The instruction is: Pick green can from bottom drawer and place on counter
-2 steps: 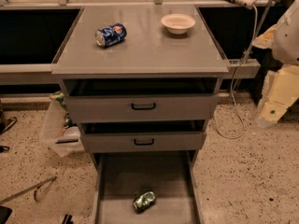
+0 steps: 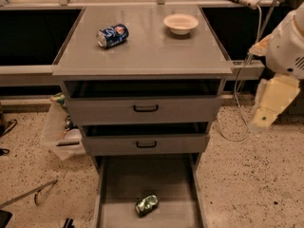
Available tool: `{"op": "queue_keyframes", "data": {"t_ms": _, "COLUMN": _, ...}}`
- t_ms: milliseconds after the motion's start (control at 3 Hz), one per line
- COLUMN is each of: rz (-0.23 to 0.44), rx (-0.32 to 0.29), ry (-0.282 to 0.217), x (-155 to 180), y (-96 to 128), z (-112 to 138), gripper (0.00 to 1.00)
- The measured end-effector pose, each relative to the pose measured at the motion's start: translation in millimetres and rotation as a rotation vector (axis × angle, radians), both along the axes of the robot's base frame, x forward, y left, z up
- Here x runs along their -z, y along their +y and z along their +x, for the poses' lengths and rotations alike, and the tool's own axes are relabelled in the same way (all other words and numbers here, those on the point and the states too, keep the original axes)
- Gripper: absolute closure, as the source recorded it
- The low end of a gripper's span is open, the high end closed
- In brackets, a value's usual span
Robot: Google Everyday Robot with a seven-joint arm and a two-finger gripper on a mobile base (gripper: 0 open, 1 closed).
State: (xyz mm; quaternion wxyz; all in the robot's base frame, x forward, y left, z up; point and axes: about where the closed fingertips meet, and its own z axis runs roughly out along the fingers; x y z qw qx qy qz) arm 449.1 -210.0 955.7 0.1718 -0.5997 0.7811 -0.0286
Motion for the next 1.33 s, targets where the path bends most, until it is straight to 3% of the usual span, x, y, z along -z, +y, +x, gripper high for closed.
{"op": "queue_keyframes", "data": {"t_ms": 333, "rz": 0.065, "rx": -0.004, "ry": 0.013, "x": 61, "y": 19, "z": 19, "gripper": 0.0}}
{"op": "queue_keyframes", "data": {"t_ms": 1000, "rz": 0.233, "rx": -0.031, "ry": 0.111, "x": 245, "y": 64, "z": 34, "gripper": 0.0}}
{"op": "queue_keyframes", "data": {"t_ms": 1333, "rz": 0.361, "rx": 0.001, "ry": 0.135, "x": 326, "y": 86, "z": 37, "gripper": 0.0}}
